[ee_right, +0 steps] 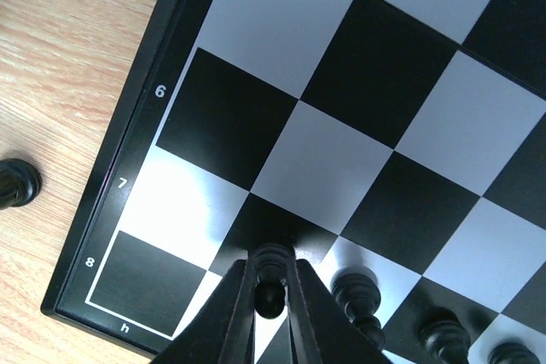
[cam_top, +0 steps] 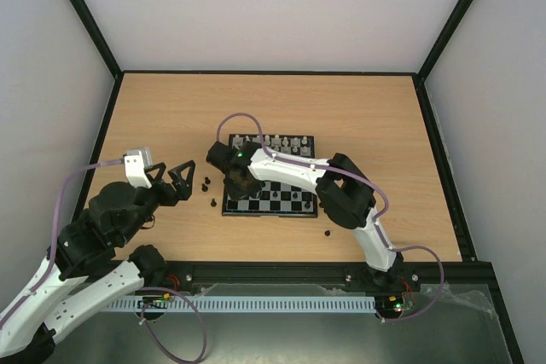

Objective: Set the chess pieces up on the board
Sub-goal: Place the chess piece on the chessboard.

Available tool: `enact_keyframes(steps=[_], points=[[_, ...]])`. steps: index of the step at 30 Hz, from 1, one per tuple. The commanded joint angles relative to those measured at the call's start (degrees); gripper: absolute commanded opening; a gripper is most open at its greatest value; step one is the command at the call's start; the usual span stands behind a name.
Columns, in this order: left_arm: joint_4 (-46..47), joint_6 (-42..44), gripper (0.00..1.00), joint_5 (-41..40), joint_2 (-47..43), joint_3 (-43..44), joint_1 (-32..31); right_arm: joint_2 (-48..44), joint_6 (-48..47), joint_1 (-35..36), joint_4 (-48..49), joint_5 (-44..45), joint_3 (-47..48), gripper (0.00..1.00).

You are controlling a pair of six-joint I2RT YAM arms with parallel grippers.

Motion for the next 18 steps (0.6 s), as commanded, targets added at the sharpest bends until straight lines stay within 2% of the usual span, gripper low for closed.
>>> enact_keyframes(steps=[1,7,10,13,18], points=[[-0.32,0.70,1.00,-0.69,-0.59,1.23,0.39,1.07,-0.18,0.32,-1.14,-0.44,-0.85,0.15],[-0.20,0.69,0.99,-0.67,-0.80,1.12,0.37,-2.00,-0.09,0.31,0.30,-0.35,-1.52,0.27],[-0.05,0.77,0.99,-0.61,-0.81,1.07,0.36,-5.31,0.23,0.61,0.52,-0.22,-2.03,0.36],[0.00,0.85,0.99,-0.21,-0.53,1.11,0.37,-11.21,0.91,1.47,0.66,-0.13,-4.34,0.46],[1.11,0.98,0.99,1.86,0.19,0.76,0.39,-23.18,4.75,2.68,0.71,1.56,-14.38,0.53]])
